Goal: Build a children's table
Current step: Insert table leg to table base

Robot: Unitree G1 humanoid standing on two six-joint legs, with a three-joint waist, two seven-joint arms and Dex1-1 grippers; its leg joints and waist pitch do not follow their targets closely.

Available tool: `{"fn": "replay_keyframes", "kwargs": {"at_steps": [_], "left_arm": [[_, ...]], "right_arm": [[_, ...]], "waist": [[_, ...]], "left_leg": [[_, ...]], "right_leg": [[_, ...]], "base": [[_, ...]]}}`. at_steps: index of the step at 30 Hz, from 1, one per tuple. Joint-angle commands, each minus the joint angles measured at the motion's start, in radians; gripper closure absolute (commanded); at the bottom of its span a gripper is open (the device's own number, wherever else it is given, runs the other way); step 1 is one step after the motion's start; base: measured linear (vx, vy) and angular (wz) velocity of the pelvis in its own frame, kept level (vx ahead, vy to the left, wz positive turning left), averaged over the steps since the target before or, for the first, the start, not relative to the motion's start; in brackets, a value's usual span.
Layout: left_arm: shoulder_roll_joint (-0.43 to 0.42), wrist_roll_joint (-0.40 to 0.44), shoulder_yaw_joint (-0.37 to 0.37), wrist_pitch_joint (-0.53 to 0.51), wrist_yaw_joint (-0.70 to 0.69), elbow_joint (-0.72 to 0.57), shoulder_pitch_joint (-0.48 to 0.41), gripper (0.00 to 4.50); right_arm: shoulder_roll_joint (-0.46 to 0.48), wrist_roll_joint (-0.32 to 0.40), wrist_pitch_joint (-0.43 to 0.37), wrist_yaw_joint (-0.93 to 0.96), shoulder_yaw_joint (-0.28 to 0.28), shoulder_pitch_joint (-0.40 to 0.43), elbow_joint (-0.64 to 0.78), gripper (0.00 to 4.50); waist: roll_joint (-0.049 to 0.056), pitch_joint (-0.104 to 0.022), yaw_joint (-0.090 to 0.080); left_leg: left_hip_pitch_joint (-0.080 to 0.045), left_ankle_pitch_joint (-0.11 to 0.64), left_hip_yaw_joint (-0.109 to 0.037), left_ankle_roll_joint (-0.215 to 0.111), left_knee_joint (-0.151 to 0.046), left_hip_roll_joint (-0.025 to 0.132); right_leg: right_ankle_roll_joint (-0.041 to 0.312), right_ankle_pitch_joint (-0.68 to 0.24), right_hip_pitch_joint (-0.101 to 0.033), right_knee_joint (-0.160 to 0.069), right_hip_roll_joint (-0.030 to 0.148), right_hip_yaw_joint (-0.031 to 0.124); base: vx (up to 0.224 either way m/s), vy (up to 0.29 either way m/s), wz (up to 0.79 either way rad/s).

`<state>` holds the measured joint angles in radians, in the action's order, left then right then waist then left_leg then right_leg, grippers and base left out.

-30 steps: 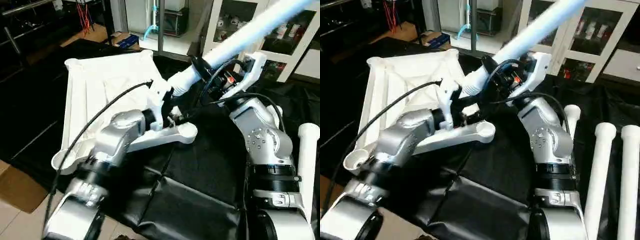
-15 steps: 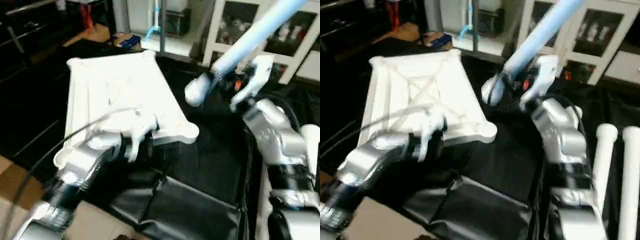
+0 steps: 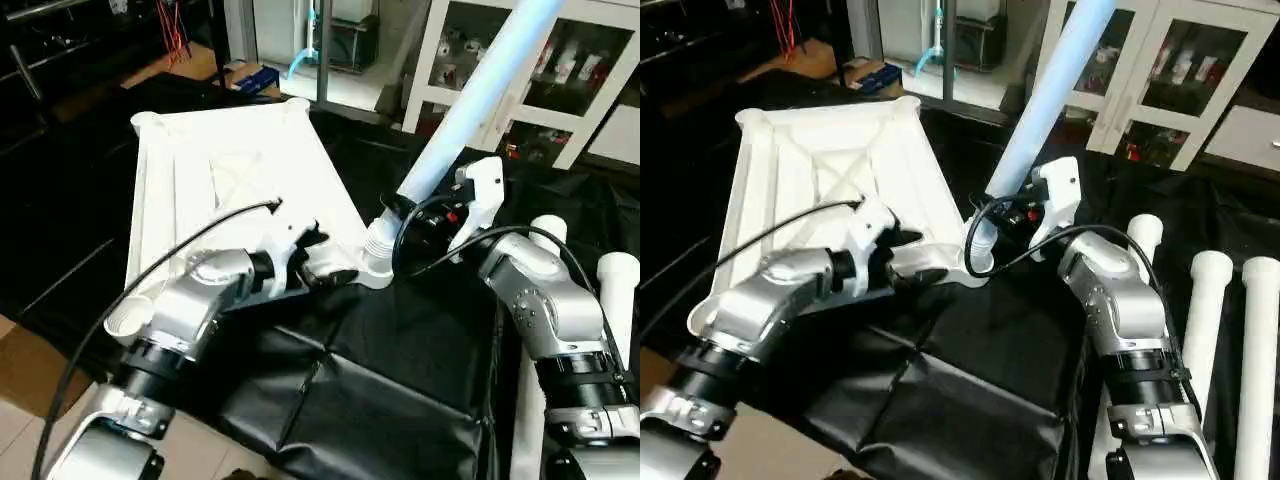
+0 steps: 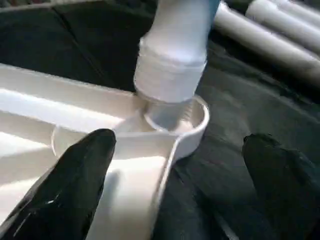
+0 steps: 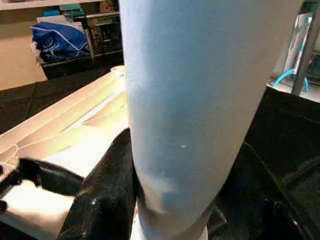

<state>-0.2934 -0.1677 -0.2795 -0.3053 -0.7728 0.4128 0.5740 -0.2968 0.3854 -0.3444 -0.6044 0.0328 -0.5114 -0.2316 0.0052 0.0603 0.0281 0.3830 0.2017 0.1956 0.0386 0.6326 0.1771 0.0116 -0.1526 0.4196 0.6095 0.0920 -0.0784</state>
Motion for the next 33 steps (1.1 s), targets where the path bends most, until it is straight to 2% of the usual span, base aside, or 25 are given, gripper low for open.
{"fn": "replay_keyframes", "kwargs": {"at_steps": [1, 4, 7, 9, 11, 17, 21, 25, 33], "left_arm": [[-0.002, 0.05, -0.01, 0.064, 0.02, 0.069, 0.029, 0.27], [-0.009, 0.057, -0.016, 0.089, 0.008, 0.125, 0.05, 0.47], [-0.019, 0.06, -0.031, 0.089, -0.028, 0.153, 0.059, 0.78], [-0.019, 0.069, -0.035, 0.095, -0.045, 0.165, 0.063, 0.82], [-0.014, 0.074, -0.037, 0.111, -0.065, 0.181, 0.071, 1.07], [0.006, 0.095, -0.065, 0.16, -0.145, 0.249, 0.11, 1.45], [0.019, 0.137, -0.084, 0.196, -0.141, 0.325, 0.136, 1.9], [0.016, 0.166, -0.108, 0.181, -0.166, 0.368, 0.152, 2.23], [0.002, 0.199, -0.126, 0.105, -0.194, 0.407, 0.183, 2.82]], "right_arm": [[-0.01, 0.003, -0.005, 0.001, 0.01, -0.013, 0.05, 2.7], [-0.012, 0.002, -0.014, -0.008, 0.011, -0.008, 0.062, 2.7], [-0.017, 0.004, -0.02, -0.009, 0.013, 0.001, 0.077, 2.7], [-0.021, 0.007, -0.023, -0.008, 0.014, 0.006, 0.085, 2.7], [-0.024, 0.008, -0.025, -0.007, 0.016, 0.009, 0.09, 2.7], [-0.033, 0.006, -0.035, -0.01, 0.019, 0.012, 0.101, 2.7], [-0.037, 0.005, -0.043, -0.012, 0.019, 0.011, 0.108, 2.7], [-0.042, 0.008, -0.05, -0.014, 0.017, 0.009, 0.114, 2.7], [-0.047, 0.01, -0.056, -0.022, 0.016, 0.004, 0.117, 2.7]], "waist": [[-0.012, -0.077, -0.005], [-0.012, -0.077, -0.005], [-0.007, -0.078, -0.004], [-0.006, -0.079, -0.005], [-0.007, -0.08, -0.004], [-0.007, -0.077, -0.003], [-0.007, -0.078, -0.005], [-0.006, -0.079, -0.005], [-0.01, -0.073, -0.008]], "left_leg": [[-0.019, 0.19, -0.023, -0.026, -0.084, 0.044], [-0.018, 0.18, -0.023, -0.023, -0.086, 0.047], [-0.02, 0.169, -0.022, -0.028, -0.085, 0.047], [-0.019, 0.157, -0.022, -0.03, -0.085, 0.048], [-0.02, 0.146, -0.02, -0.038, -0.083, 0.048], [-0.022, 0.185, -0.02, -0.028, -0.085, 0.047], [-0.02, 0.181, -0.021, -0.03, -0.084, 0.047], [-0.02, 0.17, -0.021, -0.038, -0.084, 0.047], [-0.021, 0.217, -0.022, -0.024, -0.087, 0.047]], "right_leg": [[0.16, -0.32, -0.053, -0.081, 0.052, 0.049], [0.165, -0.3, -0.053, -0.077, 0.053, 0.049], [0.187, -0.27, -0.05, -0.074, 0.054, 0.052], [0.2, -0.238, -0.052, -0.069, 0.053, 0.052], [0.211, -0.211, -0.052, -0.067, 0.052, 0.053], [0.205, -0.27, -0.052, -0.075, 0.055, 0.055], [0.202, -0.259, -0.053, -0.075, 0.055, 0.055], [0.215, -0.237, -0.054, -0.073, 0.055, 0.055], [0.199, -0.319, -0.054, -0.082, 0.057, 0.055]], "base": [[0.0, 0.0, 0.0], [0.0, 0.0, 0.0], [0.0, 0.0, 0.0], [0.0, 0.0, 0.0], [0.0, 0.0, 0.0], [0.0, 0.0, 0.0], [0.0, 0.0, 0.0], [0.0, 0.0, 0.0], [0.0, 0.0, 0.0]]}}
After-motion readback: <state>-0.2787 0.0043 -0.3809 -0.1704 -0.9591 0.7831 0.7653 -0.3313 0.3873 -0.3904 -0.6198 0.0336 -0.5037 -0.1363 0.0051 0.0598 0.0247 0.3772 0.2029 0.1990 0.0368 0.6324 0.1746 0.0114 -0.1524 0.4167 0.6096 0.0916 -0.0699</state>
